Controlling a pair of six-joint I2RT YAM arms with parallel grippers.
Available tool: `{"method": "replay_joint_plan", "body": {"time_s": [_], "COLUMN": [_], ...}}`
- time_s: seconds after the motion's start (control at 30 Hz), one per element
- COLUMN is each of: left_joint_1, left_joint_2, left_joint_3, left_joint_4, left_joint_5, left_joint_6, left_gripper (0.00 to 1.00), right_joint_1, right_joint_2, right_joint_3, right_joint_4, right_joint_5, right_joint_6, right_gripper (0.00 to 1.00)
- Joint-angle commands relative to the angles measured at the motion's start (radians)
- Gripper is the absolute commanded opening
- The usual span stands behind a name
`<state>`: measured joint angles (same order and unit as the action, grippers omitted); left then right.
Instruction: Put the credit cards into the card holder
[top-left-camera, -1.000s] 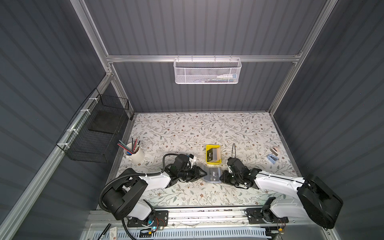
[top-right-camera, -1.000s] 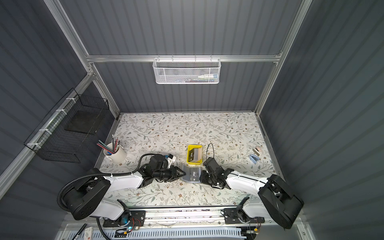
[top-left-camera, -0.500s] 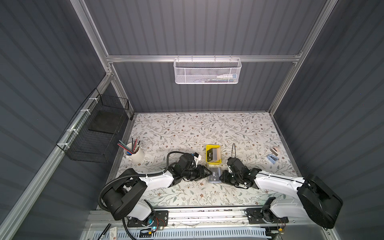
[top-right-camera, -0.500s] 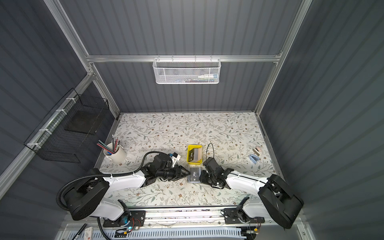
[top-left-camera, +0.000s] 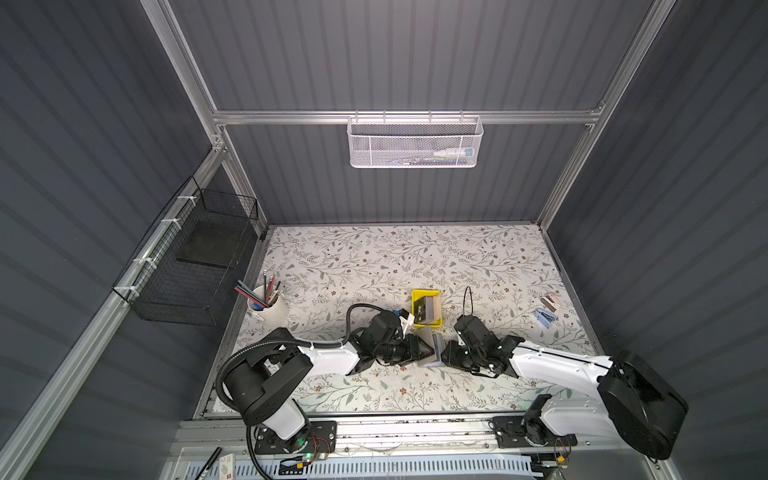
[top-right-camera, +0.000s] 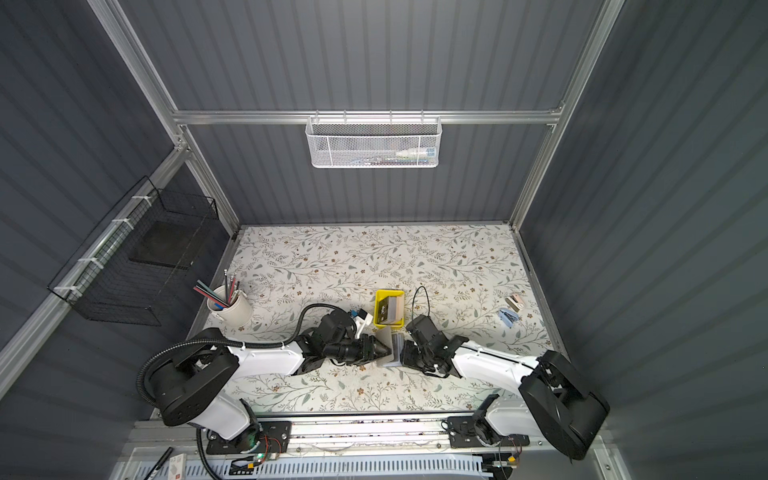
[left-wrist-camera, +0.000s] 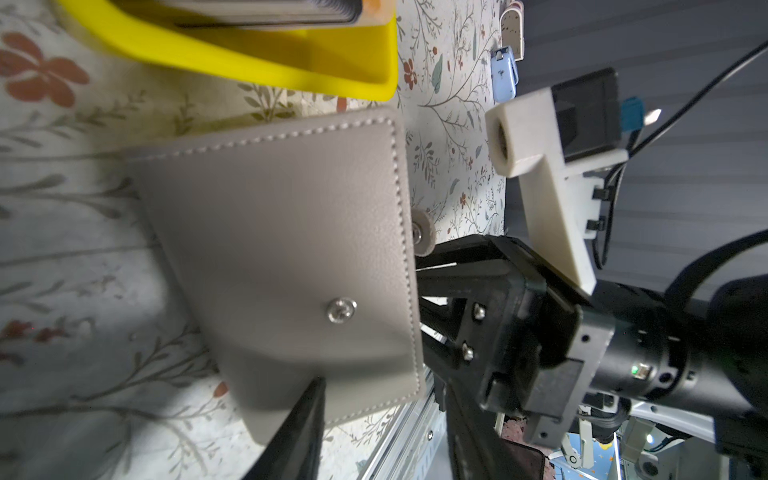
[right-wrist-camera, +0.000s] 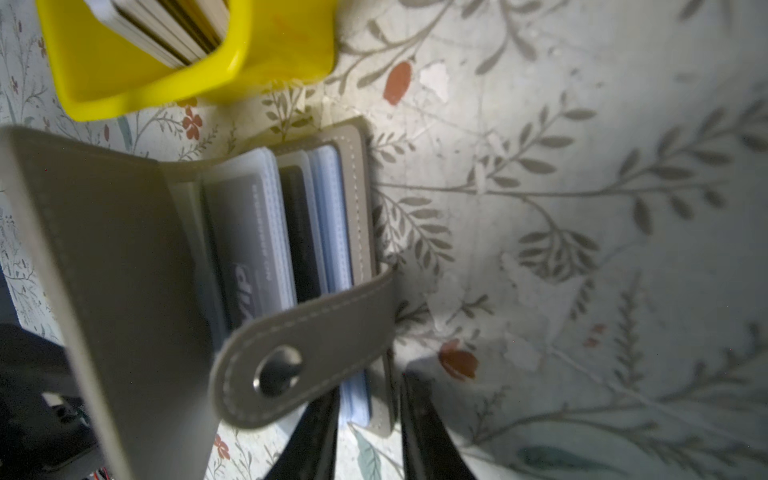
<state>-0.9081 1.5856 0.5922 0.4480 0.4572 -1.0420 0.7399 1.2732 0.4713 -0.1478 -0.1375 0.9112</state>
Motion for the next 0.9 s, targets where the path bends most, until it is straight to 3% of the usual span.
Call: {"method": "replay_joint_plan", "body": {"time_s": [0.0, 0.4, 0.87], "left_joint_1": [-0.008, -0.015, -0.027], "left_joint_2": [0.022, 0.105, 0.167], "left_joint_3": [0.016, 0.034, 0.042], "left_joint_4": [0.012, 0.001, 0.042], "left_joint_5": [-0.028, -0.009, 0.001], "left_joint_6": [0.016, 0.054, 0.039], "left_gripper": [0.46, 0.28, 0.25], "right_joint_1": [0.004, 0.001, 0.001], "right_joint_2": [-0.041, -0.09, 0.013], "right_joint_3": [0.025, 0.099, 0.099], "right_joint_4": [-0.077, -0.162, -0.133], "right_joint_5": [0.051, 0.044, 0.042], "right_joint_6": [0.03, 0.01, 0.038], "right_gripper": [0.29, 0.29, 0.34]}}
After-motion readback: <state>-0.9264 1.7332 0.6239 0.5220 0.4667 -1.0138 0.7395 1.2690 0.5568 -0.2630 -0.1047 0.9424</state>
